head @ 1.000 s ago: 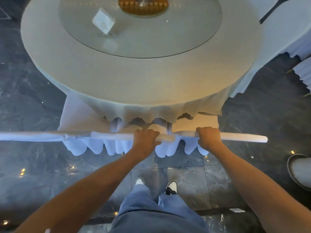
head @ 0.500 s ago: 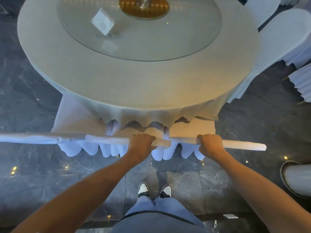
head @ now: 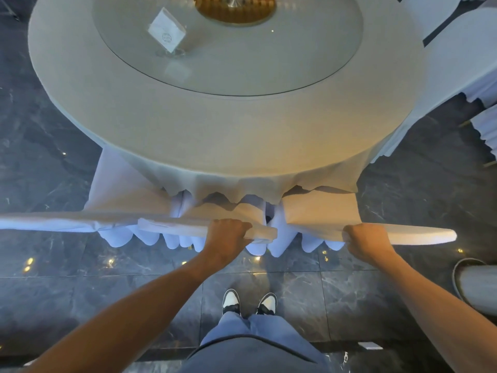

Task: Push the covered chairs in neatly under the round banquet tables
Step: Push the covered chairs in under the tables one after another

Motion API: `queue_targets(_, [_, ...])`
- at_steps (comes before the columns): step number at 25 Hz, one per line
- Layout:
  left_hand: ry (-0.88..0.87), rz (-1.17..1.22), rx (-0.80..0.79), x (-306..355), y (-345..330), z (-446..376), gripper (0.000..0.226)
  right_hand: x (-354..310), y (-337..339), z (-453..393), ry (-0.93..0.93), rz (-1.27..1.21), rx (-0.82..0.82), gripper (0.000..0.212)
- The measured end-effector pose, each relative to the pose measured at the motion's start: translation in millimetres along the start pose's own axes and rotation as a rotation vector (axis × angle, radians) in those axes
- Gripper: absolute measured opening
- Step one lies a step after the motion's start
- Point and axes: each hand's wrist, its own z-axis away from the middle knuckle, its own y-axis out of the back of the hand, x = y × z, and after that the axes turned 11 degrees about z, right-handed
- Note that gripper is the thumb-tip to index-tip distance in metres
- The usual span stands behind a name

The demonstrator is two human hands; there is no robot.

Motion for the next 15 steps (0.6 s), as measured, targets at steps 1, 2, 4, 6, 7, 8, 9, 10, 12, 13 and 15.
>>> queue_targets(1, [-0.003, 0.002, 0.005, 1, 1, -2, 0.028, -2, 1, -1, 0.01, -0.004, 0.01, 0.025])
queue_targets(2, [-0.008, 0.002, -0.003, 1, 0, -3, 0.029, -8, 5, -1, 0.015, -0.019, 0.011, 0.024])
queue_targets(4, [-0.006, 0.0, -0.02, 6, -1, -4, 0.028, -26, 15, 2, 0.033, -0.056, 0.015, 0.023])
queue_targets(6, [0.002, -0.008, -0.024, 8, 1, -7, 0.027, -45, 21, 2, 0.074, -0.072, 0.034, 0.024])
queue_targets(7, [0.007, -0.007, -0.038, 8, 2, -8, 0.027, -50, 24, 5, 0.075, -0.078, 0.018, 0.025])
queue_targets(8, [0.017, -0.011, -0.04, 9, 2, -8, 0.028, -51, 27, 7, 0.069, -0.068, 0.004, 0.025])
queue_targets(9, [0.032, -0.019, -0.036, 10, 2, -7, 0.029, -49, 31, 7, 0.066, -0.05, 0.003, 0.023])
queue_targets(10, [0.041, -0.03, -0.053, 11, 3, -7, 0.03, -47, 33, 8, 0.054, -0.052, -0.01, 0.02])
queue_targets(12, [0.066, -0.03, -0.071, 13, 3, -7, 0.03, -44, 39, 12, 0.056, -0.071, -0.035, 0.012])
queue_targets(13, [0.075, -0.037, -0.062, 14, 2, -6, 0.029, -47, 38, 14, 0.071, -0.064, -0.028, 0.012])
queue_targets(15, [0.083, -0.05, -0.064, 16, 1, -6, 0.027, -51, 35, 18, 0.086, -0.06, -0.019, 0.02])
